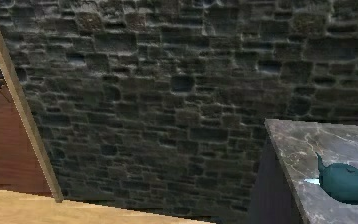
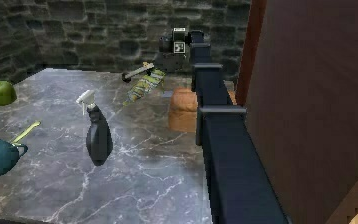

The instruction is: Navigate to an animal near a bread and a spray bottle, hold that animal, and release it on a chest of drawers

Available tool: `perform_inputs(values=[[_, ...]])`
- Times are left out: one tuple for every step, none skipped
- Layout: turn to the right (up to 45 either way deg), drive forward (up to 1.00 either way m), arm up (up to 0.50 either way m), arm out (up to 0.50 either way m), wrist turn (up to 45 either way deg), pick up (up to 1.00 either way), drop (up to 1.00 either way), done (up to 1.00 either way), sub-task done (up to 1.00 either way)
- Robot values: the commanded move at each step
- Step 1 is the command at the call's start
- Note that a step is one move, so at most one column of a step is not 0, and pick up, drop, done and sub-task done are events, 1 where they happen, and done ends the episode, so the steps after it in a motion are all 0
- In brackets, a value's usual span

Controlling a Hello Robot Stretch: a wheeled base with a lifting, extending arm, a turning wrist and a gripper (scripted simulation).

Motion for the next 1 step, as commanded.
perform_inputs(values=[[0.0,0.0,-0.08,0.0,0.0,0.0,0.0,0.0,0.0]])
